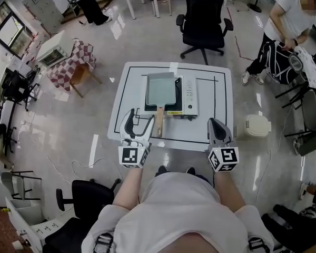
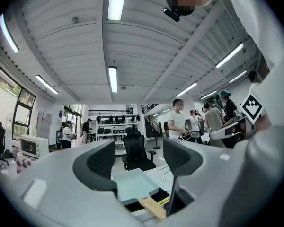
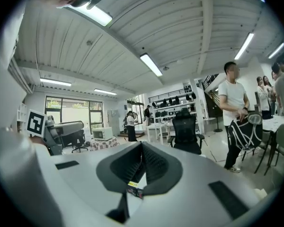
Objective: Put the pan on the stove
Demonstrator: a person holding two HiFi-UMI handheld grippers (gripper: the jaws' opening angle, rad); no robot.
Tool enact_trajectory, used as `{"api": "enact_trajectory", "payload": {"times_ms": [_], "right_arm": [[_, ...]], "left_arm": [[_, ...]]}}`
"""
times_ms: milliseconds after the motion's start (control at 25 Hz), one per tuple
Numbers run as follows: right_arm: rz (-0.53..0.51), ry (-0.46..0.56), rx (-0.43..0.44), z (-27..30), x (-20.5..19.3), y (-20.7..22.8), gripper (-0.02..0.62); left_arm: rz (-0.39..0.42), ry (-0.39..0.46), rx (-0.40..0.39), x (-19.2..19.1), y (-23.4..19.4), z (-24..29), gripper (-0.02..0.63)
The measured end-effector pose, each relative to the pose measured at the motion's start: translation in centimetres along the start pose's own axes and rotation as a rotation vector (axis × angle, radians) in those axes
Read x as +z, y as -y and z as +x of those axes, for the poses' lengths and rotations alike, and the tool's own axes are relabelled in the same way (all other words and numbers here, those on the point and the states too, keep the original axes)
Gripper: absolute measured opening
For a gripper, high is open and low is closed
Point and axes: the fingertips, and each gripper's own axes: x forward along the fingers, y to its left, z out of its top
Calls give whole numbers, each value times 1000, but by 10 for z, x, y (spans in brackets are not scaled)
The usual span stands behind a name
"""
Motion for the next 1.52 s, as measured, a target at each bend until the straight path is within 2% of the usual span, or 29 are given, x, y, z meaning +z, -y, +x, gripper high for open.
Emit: {"api": "enact_trajectory", "payload": {"times_ms": [280,480,840,1520], "right_arm": [[-23,42,-39,-10,36,-7,8],[-17,84,-62,-19,54,-17,8],[-10,74,-55,-20,60,-32,8],[-17,60,-49,-11,58,-47,8]], "left_arm": [[50,5,37,18,-19,-32,135],[8,-14,53,18,-26,-56,11],[-41,-36,76,21,-43,-63,11],[-116,-80,67,4,-45,-54,11]]}}
